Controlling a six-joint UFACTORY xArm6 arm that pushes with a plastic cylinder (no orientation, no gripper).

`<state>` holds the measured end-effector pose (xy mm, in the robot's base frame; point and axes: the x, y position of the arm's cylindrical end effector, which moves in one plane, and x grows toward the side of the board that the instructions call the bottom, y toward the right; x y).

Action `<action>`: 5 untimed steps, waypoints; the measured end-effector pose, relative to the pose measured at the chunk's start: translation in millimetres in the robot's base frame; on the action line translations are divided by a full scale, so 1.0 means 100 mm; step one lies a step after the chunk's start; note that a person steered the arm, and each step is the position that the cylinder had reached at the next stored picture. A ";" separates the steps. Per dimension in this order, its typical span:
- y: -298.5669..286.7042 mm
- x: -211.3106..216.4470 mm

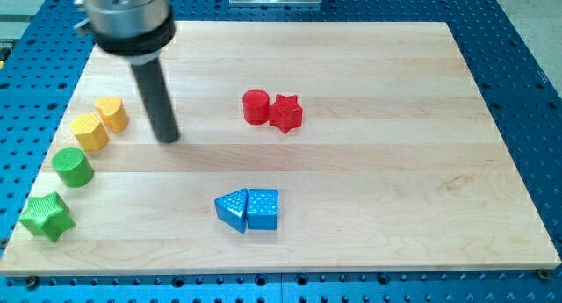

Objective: Push the yellow heart to the left center

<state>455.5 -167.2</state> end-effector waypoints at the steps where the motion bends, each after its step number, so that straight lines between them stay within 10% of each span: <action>1: -0.31 -0.24; 4: -0.31 -1.01; 5: 0.53 -1.06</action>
